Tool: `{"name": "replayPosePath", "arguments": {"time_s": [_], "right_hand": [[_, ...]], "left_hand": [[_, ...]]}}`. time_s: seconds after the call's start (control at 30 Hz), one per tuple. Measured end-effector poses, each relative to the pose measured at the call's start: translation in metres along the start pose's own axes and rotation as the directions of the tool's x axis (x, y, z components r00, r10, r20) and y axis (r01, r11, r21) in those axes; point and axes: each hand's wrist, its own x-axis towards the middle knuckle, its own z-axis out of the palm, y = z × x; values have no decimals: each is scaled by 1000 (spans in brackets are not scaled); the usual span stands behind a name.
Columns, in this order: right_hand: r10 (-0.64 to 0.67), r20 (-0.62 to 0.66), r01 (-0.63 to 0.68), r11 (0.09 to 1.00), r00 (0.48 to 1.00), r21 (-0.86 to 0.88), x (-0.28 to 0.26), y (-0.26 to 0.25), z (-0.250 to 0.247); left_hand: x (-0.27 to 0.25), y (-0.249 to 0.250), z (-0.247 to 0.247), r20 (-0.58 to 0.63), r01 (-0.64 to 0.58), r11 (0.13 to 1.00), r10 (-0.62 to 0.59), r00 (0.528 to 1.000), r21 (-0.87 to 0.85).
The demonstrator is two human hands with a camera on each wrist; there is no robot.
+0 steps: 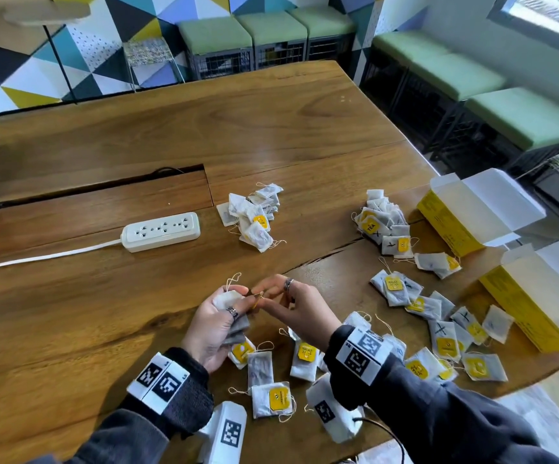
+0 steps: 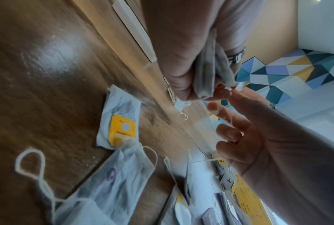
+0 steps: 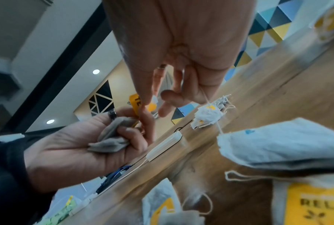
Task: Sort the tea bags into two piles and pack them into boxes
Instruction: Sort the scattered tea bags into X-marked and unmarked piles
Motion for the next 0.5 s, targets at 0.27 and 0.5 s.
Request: {"name": "replayPosePath", "arguments": {"time_s": [0.27,0.5], "right_hand": [[-49,-35,55,983,998,175,-2,3,-7],[300,100,-275,629,949,727,1,9,-22]], "left_hand": [[0,6,-3,-18,21,997,-20,1000,80],[4,6,-18,7,172,984,-171,985,-54]]}}
